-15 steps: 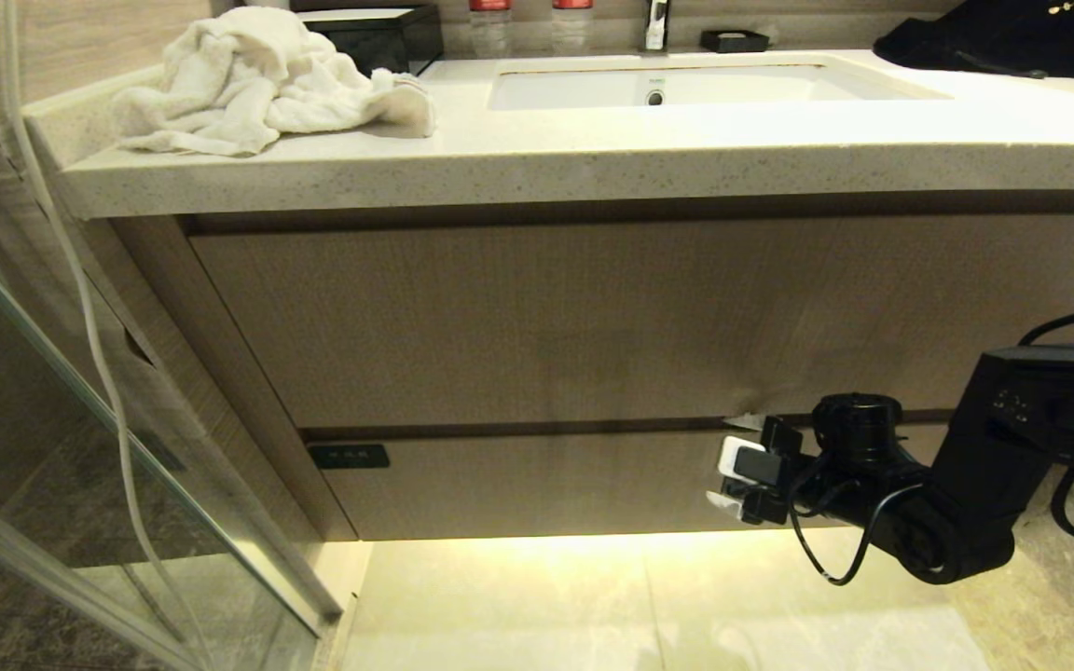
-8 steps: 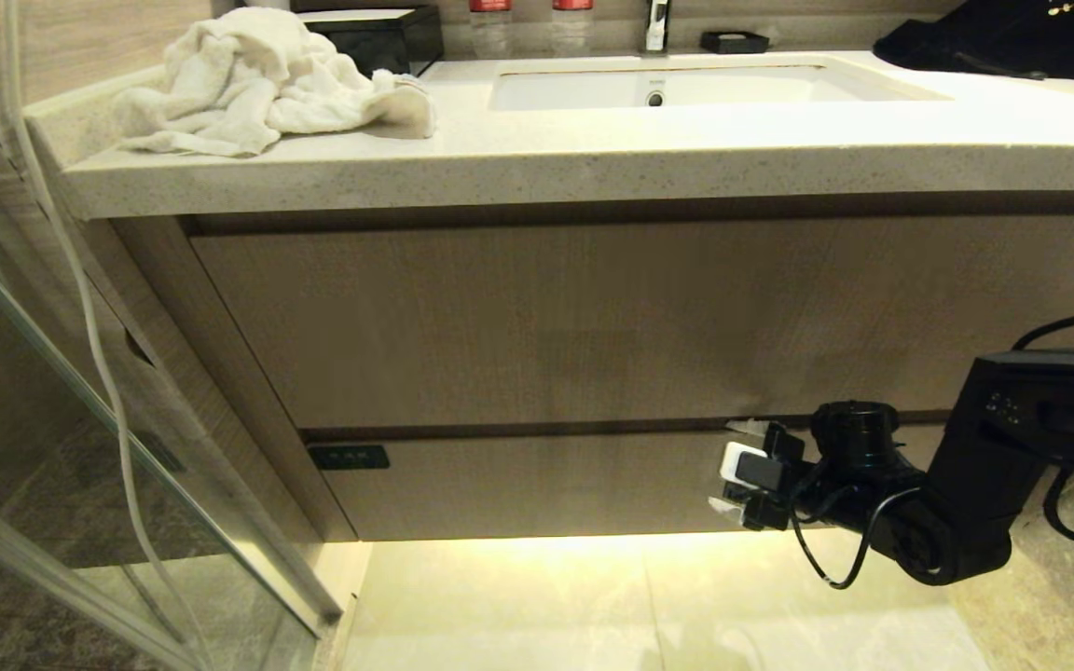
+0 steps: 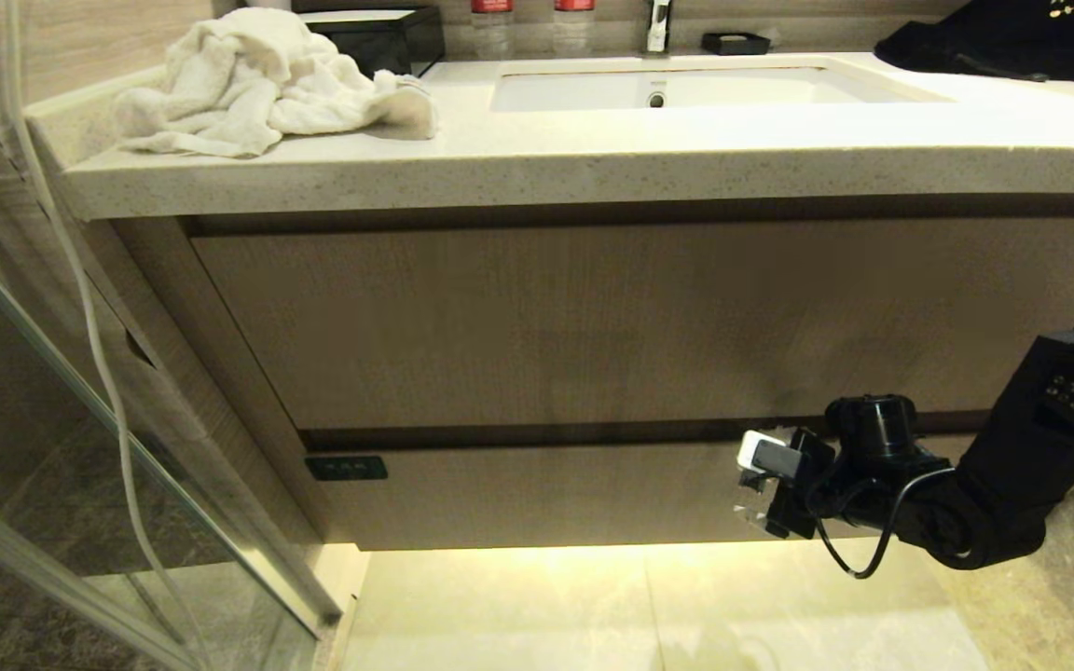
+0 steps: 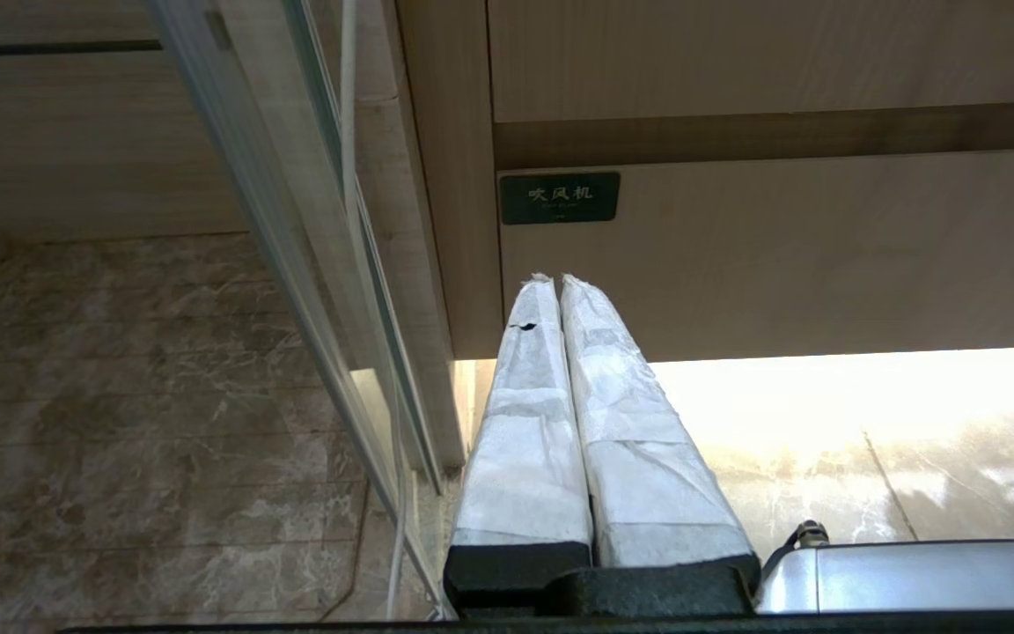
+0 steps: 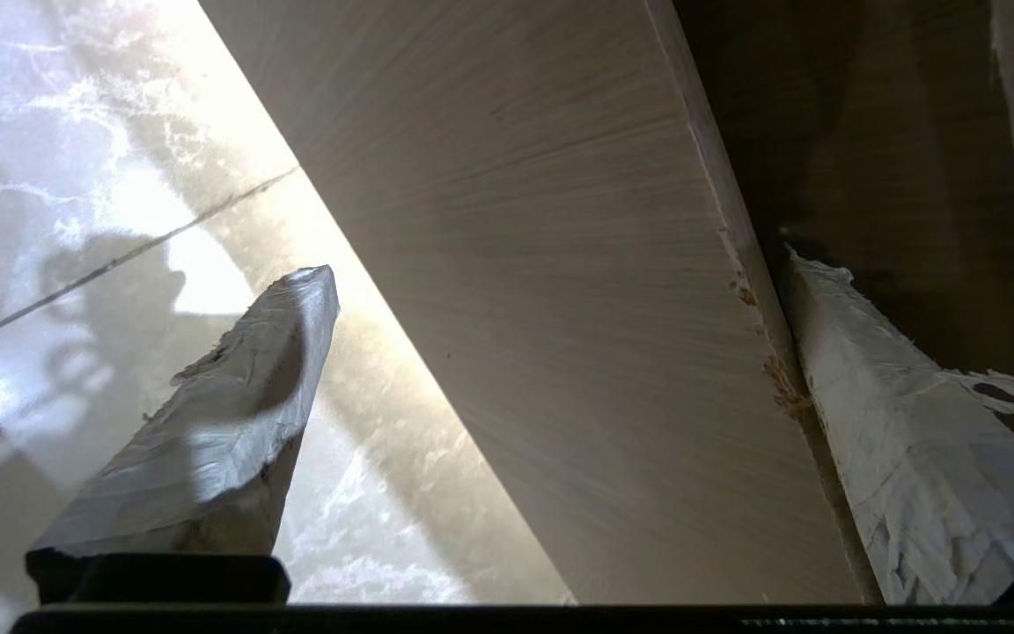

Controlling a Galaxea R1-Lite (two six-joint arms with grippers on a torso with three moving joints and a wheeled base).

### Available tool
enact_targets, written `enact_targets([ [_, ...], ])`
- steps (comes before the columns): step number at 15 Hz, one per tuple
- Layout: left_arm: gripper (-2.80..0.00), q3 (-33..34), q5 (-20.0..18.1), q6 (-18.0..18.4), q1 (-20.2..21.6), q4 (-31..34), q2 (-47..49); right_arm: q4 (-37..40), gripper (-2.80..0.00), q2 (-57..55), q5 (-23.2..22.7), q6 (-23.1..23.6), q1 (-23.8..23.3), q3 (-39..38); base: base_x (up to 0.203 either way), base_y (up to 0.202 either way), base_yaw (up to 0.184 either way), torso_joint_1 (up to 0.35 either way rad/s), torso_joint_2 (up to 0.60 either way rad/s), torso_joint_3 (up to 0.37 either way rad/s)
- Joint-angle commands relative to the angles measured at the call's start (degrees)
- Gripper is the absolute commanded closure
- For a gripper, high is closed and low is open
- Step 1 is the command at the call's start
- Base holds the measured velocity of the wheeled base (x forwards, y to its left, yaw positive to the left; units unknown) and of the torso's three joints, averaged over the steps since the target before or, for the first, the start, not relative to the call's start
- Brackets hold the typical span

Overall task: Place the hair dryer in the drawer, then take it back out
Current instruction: Pull open the drawer

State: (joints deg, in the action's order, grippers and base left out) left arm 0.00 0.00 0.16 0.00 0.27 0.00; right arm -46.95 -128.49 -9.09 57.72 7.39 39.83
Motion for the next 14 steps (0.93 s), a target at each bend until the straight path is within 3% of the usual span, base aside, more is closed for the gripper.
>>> enact_targets([
  [1,0.0,0.1,0.0,0.0,0.0,0.0,0.1,1.2,-2.8,1.0,0.1,-0.1,0.1,-0.7,0.0,0.0,0.0,0.0,0.0,0.0],
  [14,0.0,0.1,0.0,0.0,0.0,0.0,0.1,12.7,-2.8,10.0,-0.1,-0.5,0.1,-4.7,0.0,0.0,0.0,0.0,0.0,0.0],
])
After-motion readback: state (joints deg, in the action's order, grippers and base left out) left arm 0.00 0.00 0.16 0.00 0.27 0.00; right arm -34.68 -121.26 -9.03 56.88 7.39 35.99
